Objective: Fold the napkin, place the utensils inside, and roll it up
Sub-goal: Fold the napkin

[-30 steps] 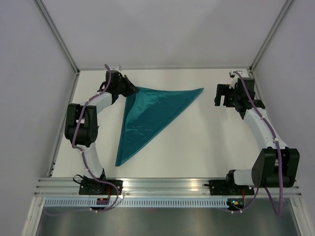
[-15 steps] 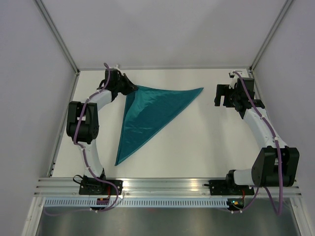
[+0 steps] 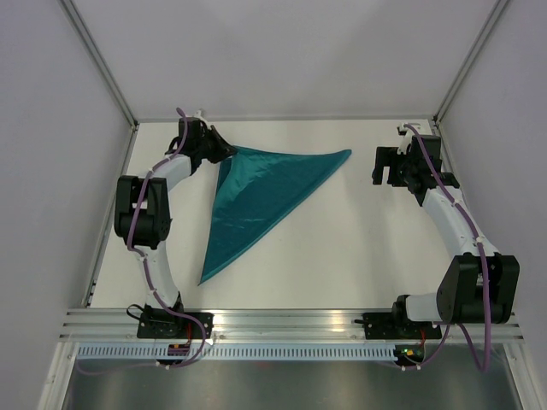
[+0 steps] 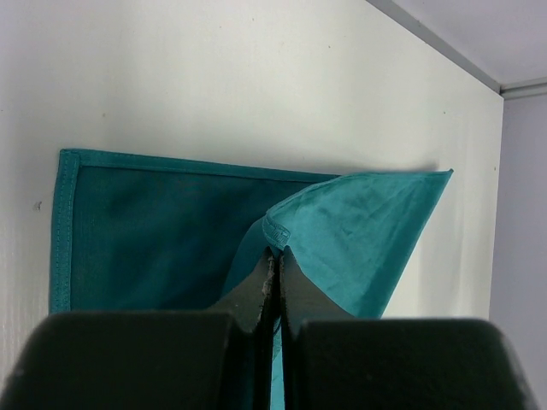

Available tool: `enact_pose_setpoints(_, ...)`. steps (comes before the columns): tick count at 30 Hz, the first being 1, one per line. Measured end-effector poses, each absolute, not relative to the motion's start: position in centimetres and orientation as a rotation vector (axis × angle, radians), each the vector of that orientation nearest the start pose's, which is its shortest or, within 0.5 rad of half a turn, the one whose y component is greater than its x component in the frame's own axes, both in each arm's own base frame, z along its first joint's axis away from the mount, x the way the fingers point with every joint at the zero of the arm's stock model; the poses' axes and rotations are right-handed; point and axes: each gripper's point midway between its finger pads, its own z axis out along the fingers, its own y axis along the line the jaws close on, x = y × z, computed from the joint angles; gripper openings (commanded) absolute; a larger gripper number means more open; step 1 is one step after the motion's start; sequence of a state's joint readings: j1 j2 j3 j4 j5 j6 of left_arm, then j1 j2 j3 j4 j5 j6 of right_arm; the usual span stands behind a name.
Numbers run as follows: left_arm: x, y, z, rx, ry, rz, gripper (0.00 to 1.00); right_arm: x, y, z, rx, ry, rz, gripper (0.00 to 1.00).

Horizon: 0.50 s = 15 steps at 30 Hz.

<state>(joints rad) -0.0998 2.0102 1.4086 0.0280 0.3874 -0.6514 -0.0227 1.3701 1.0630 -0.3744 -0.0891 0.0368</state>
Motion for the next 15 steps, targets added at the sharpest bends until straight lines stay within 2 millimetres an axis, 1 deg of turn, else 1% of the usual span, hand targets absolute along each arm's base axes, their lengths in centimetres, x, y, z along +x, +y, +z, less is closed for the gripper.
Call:
enact_pose_setpoints(8, 52.9, -14.2, 10.5, -0.381, 2.201, -0.847, 0.02, 38.6, 0.8, 16.6, 0.019, 2.251, 0.108, 0.98)
enact_pose_setpoints(12, 52.9, -14.1, 10.1, -0.386, 2.208, -0.845, 0.04, 38.6, 0.8, 16.6, 0.019, 2.251, 0.108, 0.98)
enact_pose_setpoints(13, 52.9, -14.1, 10.0, -0.387, 2.210, -0.845, 0.06, 38.6, 0.8, 16.6, 0.019, 2.251, 0.108, 0.98)
enact_pose_setpoints(15, 52.9, -14.0, 9.7, -0.391, 2.216, -0.844, 0.17, 38.6, 0.8, 16.6, 0.019, 2.251, 0.108, 0.98)
